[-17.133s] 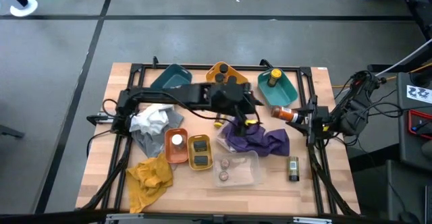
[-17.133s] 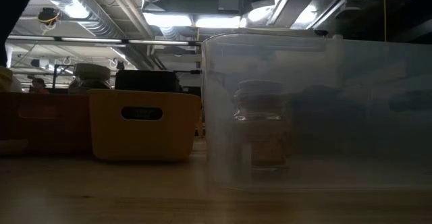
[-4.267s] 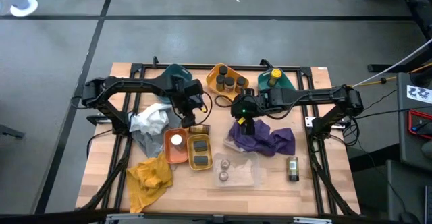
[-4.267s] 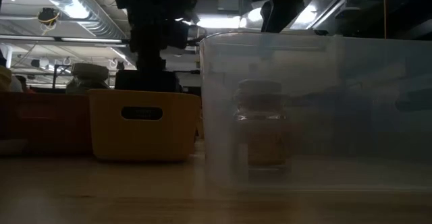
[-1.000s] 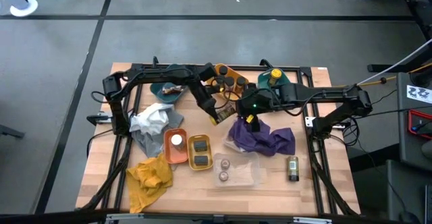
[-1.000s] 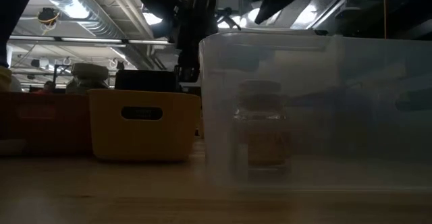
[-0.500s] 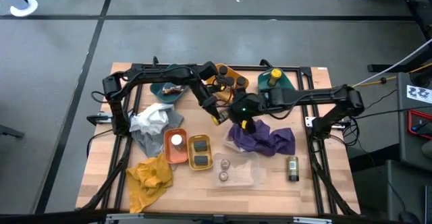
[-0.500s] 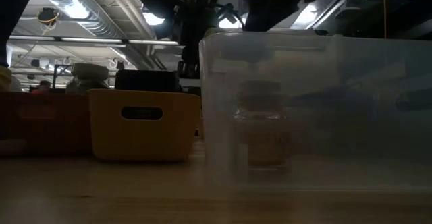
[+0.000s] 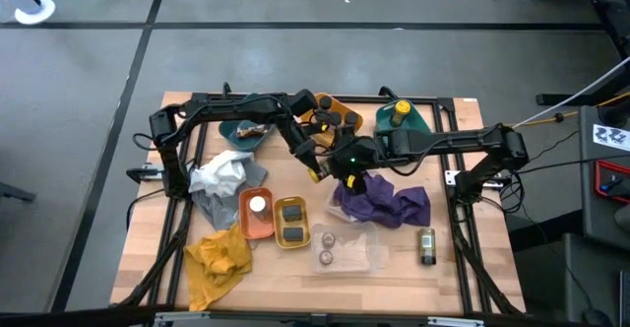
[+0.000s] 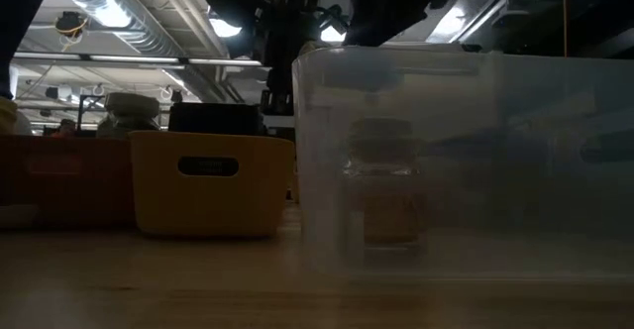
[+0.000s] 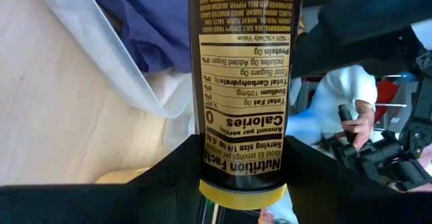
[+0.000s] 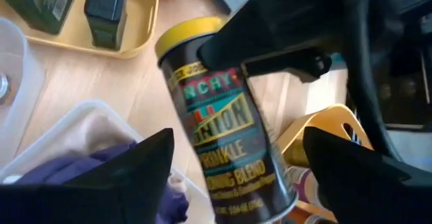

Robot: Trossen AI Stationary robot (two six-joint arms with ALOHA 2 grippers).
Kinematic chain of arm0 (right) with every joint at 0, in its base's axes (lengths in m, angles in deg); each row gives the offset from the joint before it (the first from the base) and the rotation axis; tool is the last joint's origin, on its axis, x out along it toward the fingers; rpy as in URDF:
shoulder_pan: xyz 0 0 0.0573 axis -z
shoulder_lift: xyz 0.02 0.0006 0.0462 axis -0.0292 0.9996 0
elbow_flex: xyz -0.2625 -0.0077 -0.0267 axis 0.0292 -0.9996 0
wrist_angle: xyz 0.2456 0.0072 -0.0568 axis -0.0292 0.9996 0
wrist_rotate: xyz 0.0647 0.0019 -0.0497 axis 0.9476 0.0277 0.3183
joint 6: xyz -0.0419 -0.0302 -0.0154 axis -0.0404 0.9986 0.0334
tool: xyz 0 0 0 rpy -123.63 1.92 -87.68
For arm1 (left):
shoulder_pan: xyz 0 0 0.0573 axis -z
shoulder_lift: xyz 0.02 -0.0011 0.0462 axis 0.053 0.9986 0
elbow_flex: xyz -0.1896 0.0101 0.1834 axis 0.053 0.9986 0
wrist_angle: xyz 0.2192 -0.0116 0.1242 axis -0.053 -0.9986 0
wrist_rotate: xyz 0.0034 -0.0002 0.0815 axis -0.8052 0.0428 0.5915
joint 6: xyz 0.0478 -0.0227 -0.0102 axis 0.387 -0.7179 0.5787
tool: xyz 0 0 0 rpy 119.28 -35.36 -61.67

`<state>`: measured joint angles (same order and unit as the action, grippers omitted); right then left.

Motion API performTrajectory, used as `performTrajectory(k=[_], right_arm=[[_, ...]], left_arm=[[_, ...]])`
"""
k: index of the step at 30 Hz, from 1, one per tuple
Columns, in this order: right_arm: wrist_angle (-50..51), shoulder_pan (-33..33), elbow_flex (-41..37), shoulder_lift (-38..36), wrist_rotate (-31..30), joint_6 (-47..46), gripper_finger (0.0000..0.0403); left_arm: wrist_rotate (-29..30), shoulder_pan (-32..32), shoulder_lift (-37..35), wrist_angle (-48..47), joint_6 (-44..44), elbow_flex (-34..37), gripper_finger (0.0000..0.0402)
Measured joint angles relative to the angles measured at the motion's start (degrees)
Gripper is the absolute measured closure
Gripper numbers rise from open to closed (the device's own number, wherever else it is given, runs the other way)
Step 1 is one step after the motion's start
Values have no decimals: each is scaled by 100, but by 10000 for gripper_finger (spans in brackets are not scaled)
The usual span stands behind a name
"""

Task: Sort spices by type
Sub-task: Put the yellow spice bottle into the blue bin

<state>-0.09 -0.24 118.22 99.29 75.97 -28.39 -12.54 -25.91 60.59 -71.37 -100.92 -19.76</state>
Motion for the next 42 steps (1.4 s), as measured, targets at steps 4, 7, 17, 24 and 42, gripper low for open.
performTrajectory(k=[4, 7, 17, 24, 42], right_arm=[[44, 0, 4, 143, 2, -6, 68], [53, 0, 4, 258, -3, 4, 68], [-96, 4, 4, 408, -52, -93, 71], [-51, 0, 1, 408, -19, -253, 153], [237, 7, 11, 399, -344, -901, 167]], left_arm=[[-3, 0, 0, 17, -10, 0, 239], [-67, 0, 0, 44, -19, 0, 240], [-130, 0, 0, 177, 1, 0, 239], [-132, 0, 0, 402, -260, 0, 225], [-104, -286, 0, 652, -91, 0, 215]])
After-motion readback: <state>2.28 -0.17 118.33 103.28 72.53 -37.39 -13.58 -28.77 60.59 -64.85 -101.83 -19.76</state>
